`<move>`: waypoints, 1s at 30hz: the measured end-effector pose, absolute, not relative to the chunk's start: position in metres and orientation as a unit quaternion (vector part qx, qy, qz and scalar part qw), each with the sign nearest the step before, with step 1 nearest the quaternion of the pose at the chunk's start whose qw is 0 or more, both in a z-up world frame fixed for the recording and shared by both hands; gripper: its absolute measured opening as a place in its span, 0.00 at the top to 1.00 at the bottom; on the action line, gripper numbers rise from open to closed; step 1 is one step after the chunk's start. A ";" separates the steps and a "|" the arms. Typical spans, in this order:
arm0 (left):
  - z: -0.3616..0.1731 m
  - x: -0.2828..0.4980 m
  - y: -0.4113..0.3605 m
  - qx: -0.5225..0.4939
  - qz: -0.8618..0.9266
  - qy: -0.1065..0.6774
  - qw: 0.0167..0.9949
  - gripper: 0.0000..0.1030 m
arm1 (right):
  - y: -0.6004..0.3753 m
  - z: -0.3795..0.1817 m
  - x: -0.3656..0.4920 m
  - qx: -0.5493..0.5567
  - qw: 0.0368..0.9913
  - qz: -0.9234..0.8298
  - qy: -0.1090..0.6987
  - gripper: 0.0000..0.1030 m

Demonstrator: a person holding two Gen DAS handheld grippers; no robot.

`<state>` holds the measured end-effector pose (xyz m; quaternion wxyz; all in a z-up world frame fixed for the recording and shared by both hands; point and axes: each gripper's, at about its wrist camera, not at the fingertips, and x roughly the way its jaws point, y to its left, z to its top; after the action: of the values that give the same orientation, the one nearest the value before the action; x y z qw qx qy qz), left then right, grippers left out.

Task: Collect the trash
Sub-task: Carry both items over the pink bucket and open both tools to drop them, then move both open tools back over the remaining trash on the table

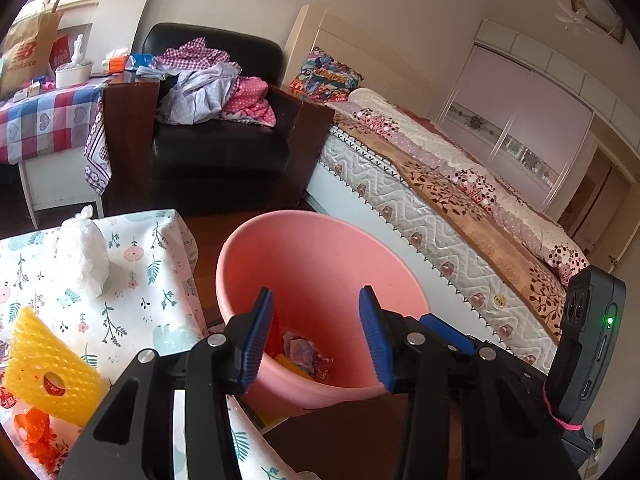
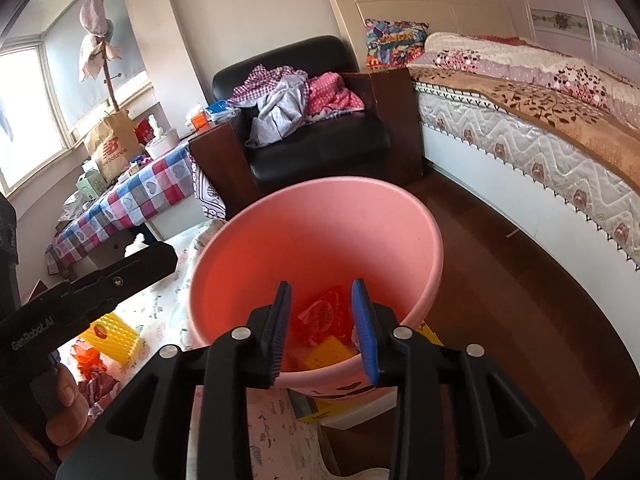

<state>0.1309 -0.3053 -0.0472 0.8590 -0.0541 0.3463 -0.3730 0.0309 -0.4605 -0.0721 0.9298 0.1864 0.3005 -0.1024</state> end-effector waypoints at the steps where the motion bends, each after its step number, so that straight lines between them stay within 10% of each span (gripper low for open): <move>1: -0.044 0.128 -0.303 -0.055 -0.373 0.345 0.860 0.58 | -0.459 -0.069 0.030 0.185 0.931 -0.101 0.299 0.69; 30: -0.008 0.034 -0.078 -0.011 -0.221 0.275 0.936 0.57 | -0.327 -0.031 -0.004 0.129 0.945 0.046 0.297 0.68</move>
<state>0.0339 -0.0778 -0.0084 0.9357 -0.0108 0.2749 -0.2209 -0.0042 -0.3265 -0.0310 0.9449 0.1293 0.2972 0.0464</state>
